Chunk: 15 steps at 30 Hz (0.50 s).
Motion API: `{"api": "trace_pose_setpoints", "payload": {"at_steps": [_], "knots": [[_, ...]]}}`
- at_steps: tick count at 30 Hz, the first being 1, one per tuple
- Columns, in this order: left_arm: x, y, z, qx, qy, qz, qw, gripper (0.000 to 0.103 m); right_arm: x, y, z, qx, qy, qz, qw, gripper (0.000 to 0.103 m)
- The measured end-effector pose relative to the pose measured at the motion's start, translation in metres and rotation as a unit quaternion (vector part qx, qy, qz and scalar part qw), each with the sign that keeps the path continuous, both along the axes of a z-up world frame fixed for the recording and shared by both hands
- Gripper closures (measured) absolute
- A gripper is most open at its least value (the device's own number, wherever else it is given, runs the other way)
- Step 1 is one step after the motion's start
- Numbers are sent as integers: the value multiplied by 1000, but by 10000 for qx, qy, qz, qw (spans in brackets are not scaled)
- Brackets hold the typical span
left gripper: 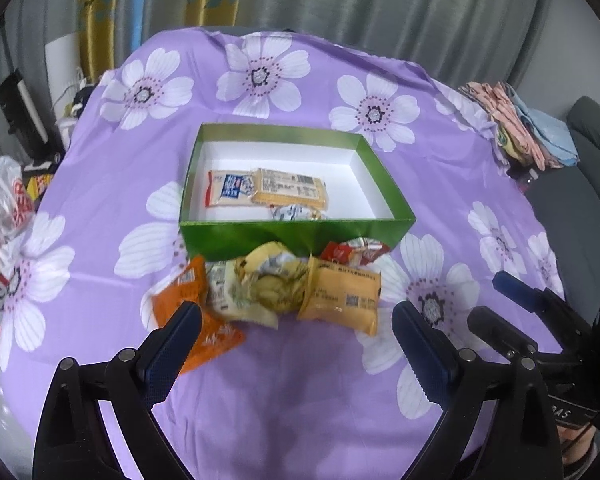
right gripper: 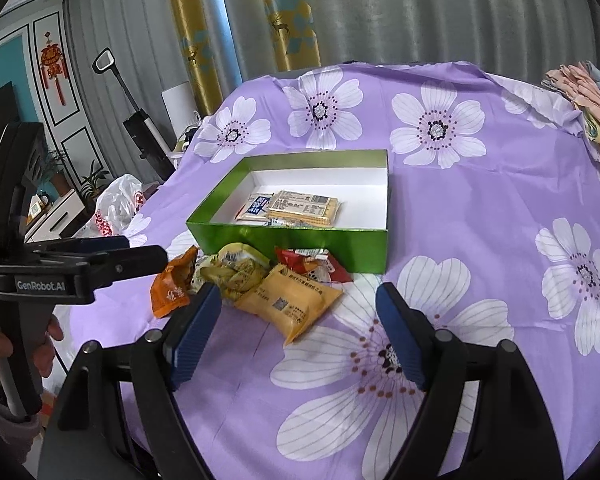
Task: Organize snacks
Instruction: 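Withdraw the right tool from the box back toward the snack pile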
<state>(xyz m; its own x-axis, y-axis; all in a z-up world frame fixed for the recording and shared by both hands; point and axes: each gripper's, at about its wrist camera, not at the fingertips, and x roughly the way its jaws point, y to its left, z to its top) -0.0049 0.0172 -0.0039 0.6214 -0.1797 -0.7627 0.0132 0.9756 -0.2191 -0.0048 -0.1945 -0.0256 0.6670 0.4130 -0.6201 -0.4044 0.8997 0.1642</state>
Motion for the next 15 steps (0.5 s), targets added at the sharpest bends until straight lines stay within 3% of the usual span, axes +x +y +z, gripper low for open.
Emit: {"api": "trace_pose_setpoints", "payload": {"at_steps": [7,15], "knots": [[-14,11,-13,-206,143,111,9996,7,-11,0,-14,-23,174,34,9998,22],[-19,3,-31,-471,289,-167,9983,7,-12,1,-32,-88,397,86,9991,22]]}}
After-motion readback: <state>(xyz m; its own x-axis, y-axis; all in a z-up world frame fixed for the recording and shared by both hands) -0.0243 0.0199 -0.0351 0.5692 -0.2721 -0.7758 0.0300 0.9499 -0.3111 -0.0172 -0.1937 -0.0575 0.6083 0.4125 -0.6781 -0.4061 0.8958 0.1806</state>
